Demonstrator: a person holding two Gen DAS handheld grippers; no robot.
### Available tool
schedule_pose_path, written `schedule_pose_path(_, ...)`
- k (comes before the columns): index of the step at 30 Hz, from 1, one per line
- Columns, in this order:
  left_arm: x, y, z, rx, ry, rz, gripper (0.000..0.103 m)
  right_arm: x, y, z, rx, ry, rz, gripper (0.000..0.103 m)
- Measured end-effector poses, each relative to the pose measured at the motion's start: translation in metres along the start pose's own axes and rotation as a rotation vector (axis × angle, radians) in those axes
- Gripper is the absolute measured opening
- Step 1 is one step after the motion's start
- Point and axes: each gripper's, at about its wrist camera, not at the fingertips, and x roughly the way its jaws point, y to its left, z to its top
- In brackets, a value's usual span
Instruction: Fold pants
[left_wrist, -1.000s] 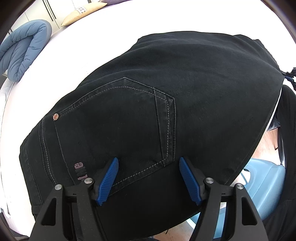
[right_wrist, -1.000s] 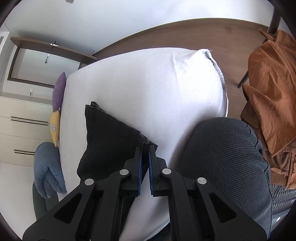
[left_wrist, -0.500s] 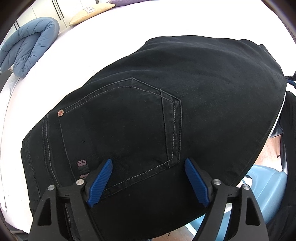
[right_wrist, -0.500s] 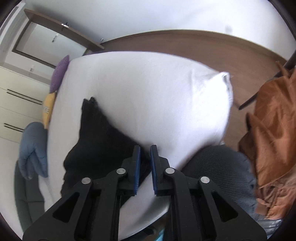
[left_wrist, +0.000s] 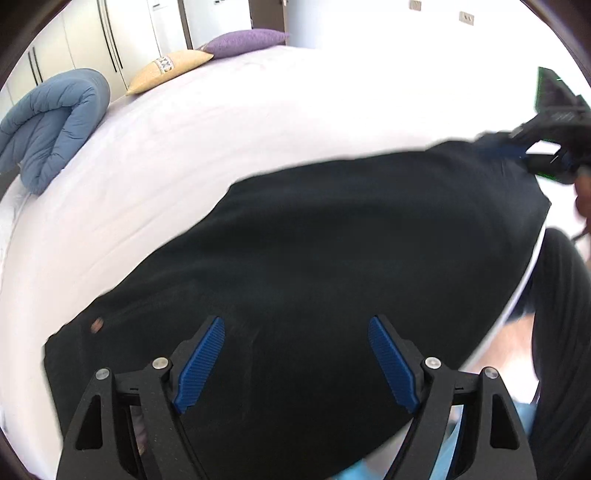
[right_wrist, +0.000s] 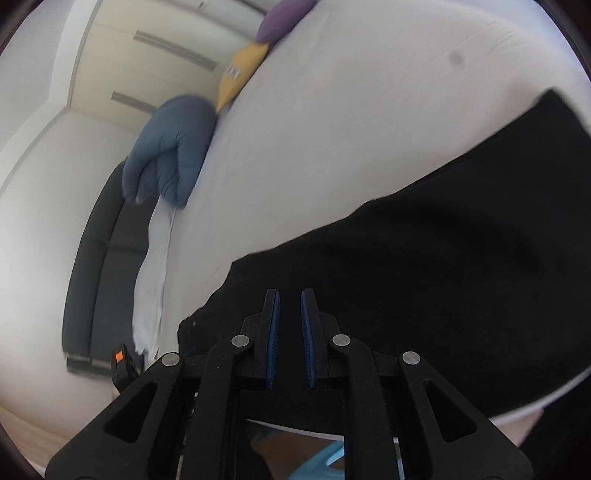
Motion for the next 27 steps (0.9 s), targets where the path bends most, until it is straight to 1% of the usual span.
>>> schedule_pose_path(2, 0.018, -0.002, 0.01, -0.019, 0.013, -0.018, 0.082, 0.039, -0.002, 0.008, 0.024, 0.066, 0.036, 0.011)
schedule_pose_path(3, 0.027, -0.005, 0.012, -0.014, 0.028, -0.025, 0.082, 0.053, -0.009, 0.011, 0.053, 0.089, 0.013, 0.011)
schedule_pose_path(4, 0.034, -0.01, 0.013, -0.006, 0.046, -0.027, 0.082, 0.062, -0.02, 0.015, 0.08, 0.097, -0.039, 0.011)
schedule_pose_path(5, 0.044, -0.016, 0.016, 0.008, 0.072, -0.021, 0.082, 0.065, -0.029, 0.019, 0.077, 0.089, -0.077, 0.011)
schedule_pose_path(6, 0.051, -0.018, 0.012, 0.023, 0.089, -0.013, 0.083, 0.063, -0.039, 0.024, 0.07, 0.055, -0.102, 0.011)
schedule_pose_path(7, 0.051, -0.016, 0.01, 0.019, 0.084, -0.016, 0.083, 0.055, -0.055, 0.029, 0.095, 0.014, -0.114, 0.005)
schedule_pose_path(8, 0.051, -0.012, 0.008, -0.004, 0.075, -0.032, 0.083, 0.045, -0.072, 0.035, 0.141, -0.017, -0.1, 0.003)
schedule_pose_path(9, 0.051, -0.008, 0.007, -0.023, 0.073, -0.044, 0.083, 0.029, -0.091, 0.041, 0.196, -0.07, -0.099, 0.0)
schedule_pose_path(10, 0.051, -0.004, 0.005, -0.038, 0.071, -0.05, 0.083, 0.011, -0.107, 0.047, 0.231, -0.137, -0.107, 0.0)
schedule_pose_path(11, 0.051, -0.001, 0.003, -0.042, 0.069, -0.052, 0.083, -0.002, -0.12, 0.05, 0.25, -0.185, -0.106, 0.0)
schedule_pose_path(12, 0.051, 0.0, 0.002, -0.04, 0.068, -0.051, 0.084, -0.019, -0.135, 0.055, 0.271, -0.242, -0.131, 0.0)
schedule_pose_path(15, 0.051, 0.0, 0.002, -0.032, 0.069, -0.035, 0.084, -0.058, -0.162, 0.067, 0.301, -0.365, -0.198, 0.0)
schedule_pose_path(17, 0.047, -0.002, 0.003, -0.034, 0.061, -0.019, 0.084, -0.077, -0.173, 0.073, 0.31, -0.427, -0.231, 0.0)
schedule_pose_path(18, 0.044, -0.003, 0.003, -0.033, 0.055, -0.01, 0.084, -0.086, -0.174, 0.076, 0.3, -0.453, -0.27, 0.0)
schedule_pose_path(19, 0.043, -0.006, 0.005, -0.03, 0.049, -0.002, 0.084, -0.093, -0.173, 0.079, 0.291, -0.477, -0.311, 0.0)
schedule_pose_path(21, 0.034, -0.011, 0.007, -0.018, 0.023, 0.007, 0.084, -0.108, -0.168, 0.083, 0.294, -0.505, -0.34, 0.0)
schedule_pose_path(22, 0.028, -0.017, 0.007, -0.016, 0.012, 0.007, 0.084, -0.116, -0.16, 0.081, 0.294, -0.525, -0.357, 0.002)
schedule_pose_path(23, 0.025, -0.019, 0.01, -0.017, -0.002, 0.005, 0.084, -0.122, -0.15, 0.078, 0.282, -0.54, -0.353, 0.004)
schedule_pose_path(24, 0.023, -0.021, 0.013, -0.022, -0.015, -0.004, 0.084, -0.124, -0.14, 0.075, 0.258, -0.536, -0.315, 0.004)
schedule_pose_path(25, 0.02, -0.022, 0.013, -0.027, -0.023, -0.016, 0.084, -0.121, -0.126, 0.069, 0.222, -0.505, -0.245, 0.004)
schedule_pose_path(26, 0.021, -0.026, 0.016, -0.031, -0.028, -0.028, 0.084, -0.112, -0.11, 0.061, 0.189, -0.453, -0.175, 0.004)
schedule_pose_path(27, 0.024, -0.031, 0.02, -0.032, -0.03, -0.038, 0.084, -0.101, -0.095, 0.052, 0.156, -0.402, -0.126, 0.004)
